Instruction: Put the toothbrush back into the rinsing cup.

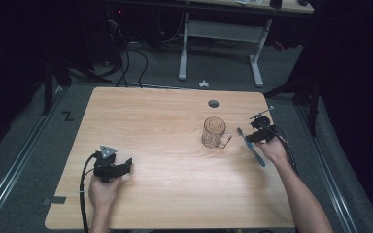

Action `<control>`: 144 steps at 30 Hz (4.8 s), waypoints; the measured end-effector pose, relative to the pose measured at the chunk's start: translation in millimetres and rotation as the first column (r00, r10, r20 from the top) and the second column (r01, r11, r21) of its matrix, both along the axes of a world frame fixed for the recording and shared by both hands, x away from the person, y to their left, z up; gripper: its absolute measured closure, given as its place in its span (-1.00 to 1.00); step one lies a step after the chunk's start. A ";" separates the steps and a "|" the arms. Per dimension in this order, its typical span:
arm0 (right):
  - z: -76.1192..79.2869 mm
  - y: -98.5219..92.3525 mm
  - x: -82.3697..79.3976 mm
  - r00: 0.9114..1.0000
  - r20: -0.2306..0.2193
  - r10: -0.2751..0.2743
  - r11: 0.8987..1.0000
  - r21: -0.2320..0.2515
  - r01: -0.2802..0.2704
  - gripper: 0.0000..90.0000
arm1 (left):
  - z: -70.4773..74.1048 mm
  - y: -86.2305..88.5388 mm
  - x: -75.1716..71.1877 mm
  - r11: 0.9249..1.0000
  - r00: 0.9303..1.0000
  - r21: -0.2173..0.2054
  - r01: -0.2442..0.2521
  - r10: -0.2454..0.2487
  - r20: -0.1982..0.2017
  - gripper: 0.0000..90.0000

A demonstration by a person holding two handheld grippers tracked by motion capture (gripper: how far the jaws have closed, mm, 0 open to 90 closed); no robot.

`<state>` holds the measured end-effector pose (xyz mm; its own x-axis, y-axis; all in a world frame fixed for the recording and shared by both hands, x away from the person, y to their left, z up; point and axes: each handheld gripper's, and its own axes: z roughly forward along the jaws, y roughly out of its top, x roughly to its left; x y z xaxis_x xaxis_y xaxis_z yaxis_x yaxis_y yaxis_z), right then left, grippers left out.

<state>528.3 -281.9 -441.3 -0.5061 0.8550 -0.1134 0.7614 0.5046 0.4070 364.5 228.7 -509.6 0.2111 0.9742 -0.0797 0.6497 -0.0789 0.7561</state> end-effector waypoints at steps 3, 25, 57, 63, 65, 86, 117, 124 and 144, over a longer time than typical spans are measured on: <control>-2.4 3.0 4.0 1.000 -0.016 -0.002 1.000 -0.021 0.001 0.34 | -0.1 -0.2 0.1 1.000 1.000 0.001 -0.006 0.006 0.001 -0.37; -18.5 7.9 16.9 0.994 -0.108 -0.017 0.998 -0.067 0.010 0.41 | 0.1 0.3 0.0 1.000 1.000 0.003 -0.009 0.009 -0.002 -0.37; -21.0 3.1 20.8 0.986 -0.167 -0.023 1.000 -0.004 0.022 0.76 | 0.1 0.5 0.0 1.000 1.000 -0.001 -0.011 0.011 -0.001 -0.37; -16.4 5.9 16.4 0.988 -0.152 -0.011 1.000 0.007 0.012 0.76 | 0.1 0.3 0.0 1.000 1.000 0.002 -0.010 0.010 -0.002 -0.37; -14.2 7.1 14.9 0.990 -0.141 0.000 1.000 0.010 0.001 0.76 | 0.1 0.3 0.1 1.000 1.000 0.002 -0.010 0.010 -0.001 -0.37; 22.0 6.4 -7.9 0.998 0.014 0.054 0.995 0.083 -0.055 0.77 | 0.0 -0.2 0.1 1.000 1.000 0.006 -0.012 0.012 -0.001 -0.37; 61.2 12.3 -44.2 0.974 0.192 0.124 0.953 0.250 -0.170 0.78 | 0.0 -0.3 0.1 1.000 1.000 0.007 -0.013 0.013 0.000 -0.37; 65.4 16.2 -50.8 0.961 0.236 0.141 0.935 0.288 -0.208 0.78 | 0.0 -0.4 0.0 1.000 1.000 0.008 -0.013 0.013 -0.001 -0.36; 77.4 18.2 -63.2 0.936 0.322 0.145 0.886 0.379 -0.268 0.78 | 0.0 -0.7 0.1 1.000 1.000 0.010 -0.014 0.014 0.000 -0.36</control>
